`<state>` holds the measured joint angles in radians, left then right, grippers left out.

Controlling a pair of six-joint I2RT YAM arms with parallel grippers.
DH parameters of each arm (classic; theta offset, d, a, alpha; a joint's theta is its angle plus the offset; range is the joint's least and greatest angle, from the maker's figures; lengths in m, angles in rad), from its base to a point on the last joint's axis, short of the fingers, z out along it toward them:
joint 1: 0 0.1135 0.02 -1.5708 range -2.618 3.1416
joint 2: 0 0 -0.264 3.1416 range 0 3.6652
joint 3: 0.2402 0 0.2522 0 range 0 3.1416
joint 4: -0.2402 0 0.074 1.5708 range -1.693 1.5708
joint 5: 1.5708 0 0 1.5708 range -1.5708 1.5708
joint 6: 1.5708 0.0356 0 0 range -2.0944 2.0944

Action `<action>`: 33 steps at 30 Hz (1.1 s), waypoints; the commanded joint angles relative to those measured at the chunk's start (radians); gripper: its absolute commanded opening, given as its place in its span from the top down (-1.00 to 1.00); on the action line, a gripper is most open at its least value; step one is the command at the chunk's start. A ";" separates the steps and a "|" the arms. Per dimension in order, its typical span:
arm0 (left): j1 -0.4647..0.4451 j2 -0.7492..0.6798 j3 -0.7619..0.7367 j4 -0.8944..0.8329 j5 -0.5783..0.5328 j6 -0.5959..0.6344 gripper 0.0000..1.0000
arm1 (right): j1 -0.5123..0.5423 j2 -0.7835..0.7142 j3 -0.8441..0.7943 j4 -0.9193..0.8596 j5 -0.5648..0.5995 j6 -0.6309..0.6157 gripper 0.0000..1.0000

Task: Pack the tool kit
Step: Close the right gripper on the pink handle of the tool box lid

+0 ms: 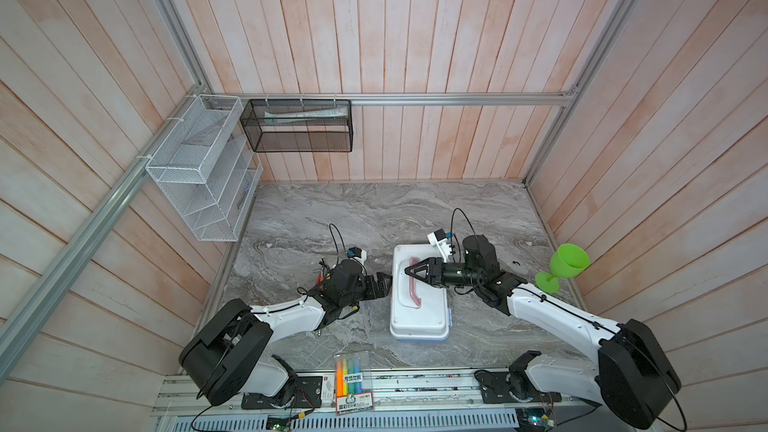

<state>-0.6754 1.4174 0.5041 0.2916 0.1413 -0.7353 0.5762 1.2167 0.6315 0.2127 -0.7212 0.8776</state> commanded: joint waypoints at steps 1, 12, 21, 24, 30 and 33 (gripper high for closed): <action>-0.008 -0.005 0.028 0.001 0.018 0.022 -0.99 | -0.015 -0.050 0.019 0.026 -0.034 -0.037 0.13; -0.007 -0.052 0.025 -0.055 -0.027 0.047 -0.99 | -0.031 -0.136 0.168 -0.502 0.271 -0.266 0.20; -0.008 -0.079 0.021 -0.079 -0.020 0.050 -0.99 | 0.103 -0.129 0.364 -0.802 0.602 -0.295 0.18; -0.009 -0.087 0.018 -0.081 -0.017 0.047 -1.00 | 0.215 -0.056 0.477 -0.940 0.749 -0.262 0.03; -0.013 -0.092 0.002 -0.061 -0.012 0.045 -0.99 | 0.411 0.166 0.720 -1.203 1.007 -0.158 -0.06; -0.013 -0.093 -0.001 -0.057 -0.006 0.048 -0.99 | 0.469 0.281 0.820 -1.318 1.096 -0.111 -0.08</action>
<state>-0.6842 1.3380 0.5068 0.2241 0.1299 -0.6998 1.0096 1.4288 1.3903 -0.8928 0.2050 0.6979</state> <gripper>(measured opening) 0.997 0.538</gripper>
